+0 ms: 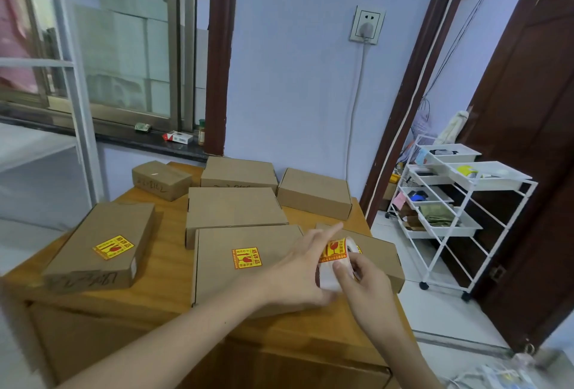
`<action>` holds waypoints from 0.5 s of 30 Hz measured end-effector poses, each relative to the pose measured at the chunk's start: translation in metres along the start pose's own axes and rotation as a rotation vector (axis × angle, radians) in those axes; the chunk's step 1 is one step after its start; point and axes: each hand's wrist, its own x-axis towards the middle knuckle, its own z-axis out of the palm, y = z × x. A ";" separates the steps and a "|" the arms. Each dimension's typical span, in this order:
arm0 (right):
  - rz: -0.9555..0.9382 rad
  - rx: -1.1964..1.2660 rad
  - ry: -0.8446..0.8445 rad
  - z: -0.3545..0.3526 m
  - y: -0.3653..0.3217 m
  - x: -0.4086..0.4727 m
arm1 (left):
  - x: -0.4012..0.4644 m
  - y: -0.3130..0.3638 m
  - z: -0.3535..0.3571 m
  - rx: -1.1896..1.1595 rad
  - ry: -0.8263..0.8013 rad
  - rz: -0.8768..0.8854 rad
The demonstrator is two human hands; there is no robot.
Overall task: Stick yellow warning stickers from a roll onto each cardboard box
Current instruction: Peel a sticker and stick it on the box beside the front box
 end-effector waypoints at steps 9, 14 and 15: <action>0.011 -0.039 -0.016 0.001 0.008 0.002 | 0.007 0.004 0.002 -0.163 0.069 -0.031; -0.061 -0.203 -0.010 0.000 0.013 0.000 | 0.010 0.012 0.002 0.051 0.236 0.016; -0.092 -0.247 -0.006 0.000 0.014 0.000 | 0.010 0.013 0.003 0.063 0.242 0.038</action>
